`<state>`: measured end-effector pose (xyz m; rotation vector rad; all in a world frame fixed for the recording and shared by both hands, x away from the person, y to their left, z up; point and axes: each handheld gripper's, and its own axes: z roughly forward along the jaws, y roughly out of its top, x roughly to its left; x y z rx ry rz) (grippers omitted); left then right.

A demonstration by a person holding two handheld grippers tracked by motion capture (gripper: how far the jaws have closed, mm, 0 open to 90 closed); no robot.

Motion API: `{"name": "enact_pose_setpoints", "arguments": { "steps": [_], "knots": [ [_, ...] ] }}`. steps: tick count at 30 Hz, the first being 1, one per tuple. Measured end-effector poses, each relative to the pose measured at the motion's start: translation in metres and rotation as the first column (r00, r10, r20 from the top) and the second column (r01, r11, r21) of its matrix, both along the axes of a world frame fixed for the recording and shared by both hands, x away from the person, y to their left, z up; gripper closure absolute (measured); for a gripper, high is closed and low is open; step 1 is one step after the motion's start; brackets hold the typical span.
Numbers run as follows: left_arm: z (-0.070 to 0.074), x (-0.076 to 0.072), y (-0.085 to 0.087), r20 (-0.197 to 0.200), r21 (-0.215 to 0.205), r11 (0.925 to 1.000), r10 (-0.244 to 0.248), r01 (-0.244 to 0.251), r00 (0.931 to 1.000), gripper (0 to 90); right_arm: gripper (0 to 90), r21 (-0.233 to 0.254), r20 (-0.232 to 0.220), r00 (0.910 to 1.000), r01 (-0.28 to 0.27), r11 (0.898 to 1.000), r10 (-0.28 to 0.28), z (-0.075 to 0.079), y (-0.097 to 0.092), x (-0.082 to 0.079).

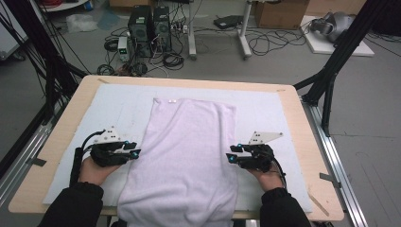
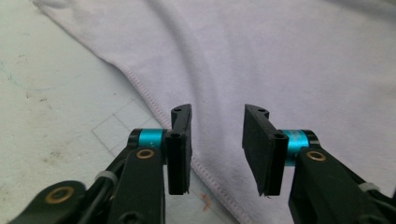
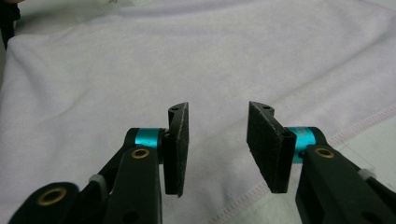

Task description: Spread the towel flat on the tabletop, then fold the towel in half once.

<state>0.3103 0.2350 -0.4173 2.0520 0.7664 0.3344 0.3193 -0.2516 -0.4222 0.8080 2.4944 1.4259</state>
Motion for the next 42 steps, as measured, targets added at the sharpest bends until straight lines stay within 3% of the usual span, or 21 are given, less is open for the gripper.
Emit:
{"name": "enact_pose_setpoints", "arguments": {
  "steps": [6, 11, 18, 32, 42],
  "knots": [
    [0.005, -0.006, 0.001, 0.013, -0.063, 0.9978, -0.018, 0.019, 0.9997, 55.3, 48.7, -0.031, 0.013, 0.9999, -0.010, 0.999, 0.011, 0.000, 0.010, -0.005],
    [0.004, -0.003, -0.002, 0.015, -0.057, 0.9977, -0.035, 0.036, 0.9993, 51.7, 45.0, -0.056, 0.032, 0.9995, -0.005, 0.998, 0.006, 0.000, 0.011, -0.007],
    [0.005, -0.002, -0.003, 0.026, -0.067, 0.9972, -0.030, 0.031, 0.9992, 49.9, 42.5, -0.052, 0.042, 0.9991, 0.008, 0.999, -0.006, 0.000, 0.008, -0.011],
    [0.003, -0.001, -0.005, 0.029, -0.048, 0.9983, -0.031, 0.033, 0.9991, 47.5, 41.3, -0.075, 0.035, 0.9993, -0.006, 0.997, 0.009, -0.003, 0.011, -0.011],
    [-0.003, -0.002, -0.010, 0.026, 0.015, 0.9993, -0.036, 0.035, 0.9990, 45.5, 38.3, -0.079, 0.044, 0.9987, -0.020, 0.997, 0.024, -0.003, 0.013, -0.013]
  ]
}}
